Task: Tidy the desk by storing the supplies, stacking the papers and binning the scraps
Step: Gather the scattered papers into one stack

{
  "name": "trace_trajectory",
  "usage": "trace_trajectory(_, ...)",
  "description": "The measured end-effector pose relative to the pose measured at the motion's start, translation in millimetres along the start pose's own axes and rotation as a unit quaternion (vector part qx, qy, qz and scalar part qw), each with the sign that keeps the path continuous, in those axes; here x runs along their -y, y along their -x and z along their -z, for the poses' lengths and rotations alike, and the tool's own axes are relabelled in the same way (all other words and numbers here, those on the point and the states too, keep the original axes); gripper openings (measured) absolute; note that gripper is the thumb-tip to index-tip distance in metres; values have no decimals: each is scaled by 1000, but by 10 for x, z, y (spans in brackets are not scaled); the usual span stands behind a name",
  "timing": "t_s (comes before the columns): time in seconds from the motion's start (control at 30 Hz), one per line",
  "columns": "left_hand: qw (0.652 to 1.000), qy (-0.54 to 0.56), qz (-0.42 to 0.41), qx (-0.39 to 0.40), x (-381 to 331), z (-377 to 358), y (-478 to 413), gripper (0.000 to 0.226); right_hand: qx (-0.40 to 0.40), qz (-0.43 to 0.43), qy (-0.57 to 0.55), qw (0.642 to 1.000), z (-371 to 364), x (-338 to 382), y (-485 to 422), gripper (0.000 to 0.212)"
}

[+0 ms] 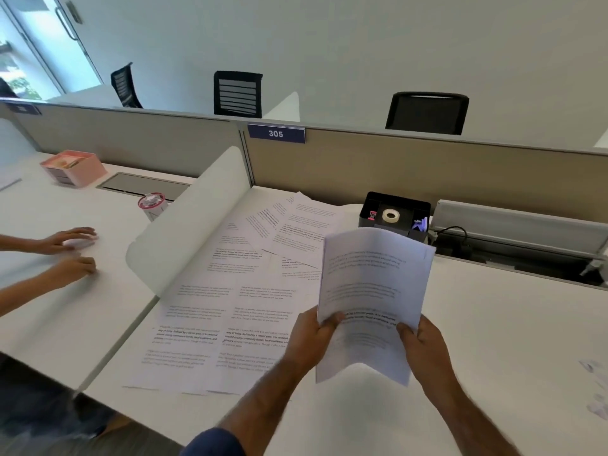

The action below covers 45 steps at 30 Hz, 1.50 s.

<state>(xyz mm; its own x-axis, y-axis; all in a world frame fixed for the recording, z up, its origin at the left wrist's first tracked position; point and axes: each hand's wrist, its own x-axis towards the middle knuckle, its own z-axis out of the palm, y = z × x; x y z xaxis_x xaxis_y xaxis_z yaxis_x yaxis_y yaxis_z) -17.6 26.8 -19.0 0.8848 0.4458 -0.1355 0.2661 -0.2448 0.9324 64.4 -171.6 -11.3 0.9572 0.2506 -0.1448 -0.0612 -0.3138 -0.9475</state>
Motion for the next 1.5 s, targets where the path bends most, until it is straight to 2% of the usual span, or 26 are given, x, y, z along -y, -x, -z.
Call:
trace_trajectory(0.13, 995, 87, 53, 3, 106, 675, -52, 27, 51, -23, -22, 998, -385, 211, -24, 27)
trace_trajectory(0.23, 984, 150, 90, 37, 213, 1243, -26, 37, 127, -43, -41, 990, -783, 333, -23, 28)
trace_trajectory(0.33, 967, 208, 131, 73, 354, 1757, -24, 36, 192, -67, -20, 979, -1189, 457, -17, 25)
trace_trajectory(0.4, 960, 230, 146, 72, 455, 2071, -43, 40, 183, -98, -29, 978, -1462, 484, -19, 18)
trace_trajectory(0.43, 957, 240, 148, 67, 521, 2218, -71, 44, 152, -105, -22, 983, -1594, 460, -39, 19)
trace_trajectory(0.5, 954, 254, 147, 60, 629, 2477, -153, 65, 73, -75, 92, 990, -1797, 323, -134, 22)
trace_trajectory(0.57, 954, 253, 152, 60, 712, 2686, -257, 90, 56, -39, 268, 961, -1925, 177, -195, 47)
trace_trajectory(0.63, 956, 248, 147, 59, 783, 2848, -368, 91, 74, -22, 353, 932, -2036, 40, -242, 72)
trace_trajectory(0.73, 958, 238, 147, 67, 854, 3013, -528, 103, 61, 8, 441, 895, -2172, -82, -347, 89)
trace_trajectory(0.87, 953, 244, 156, 93, 968, 3179, -684, 94, 72, 5, 481, 874, -2300, -50, -512, 97)
trace_trajectory(1.03, 945, 248, 184, 108, 1167, 3281, -787, 53, 100, 8, 484, 869, -2473, -38, -596, 101)
trace_trajectory(1.07, 943, 250, 189, 110, 1188, 3296, -799, 52, 100, 8, 483, 870, -2505, -28, -604, 100)
trace_trajectory(1.17, 939, 251, 195, 128, 1242, 3332, -837, 70, 84, 15, 480, 873, -2571, 5, -595, 90)
trace_trajectory(1.2, 938, 255, 194, 132, 1260, 3332, -844, 70, 71, 15, 477, 876, -2583, 29, -568, 86)
trace_trajectory(1.33, 935, 263, 197, 131, 1274, 3302, -858, 41, 22, -23, 431, 902, -2631, 143, -483, 78)
trace_trajectory(1.5, 936, 257, 202, 130, 1257, 3305, -891, 40, -1, -16, 449, 894, -2680, 136, -530, 86)
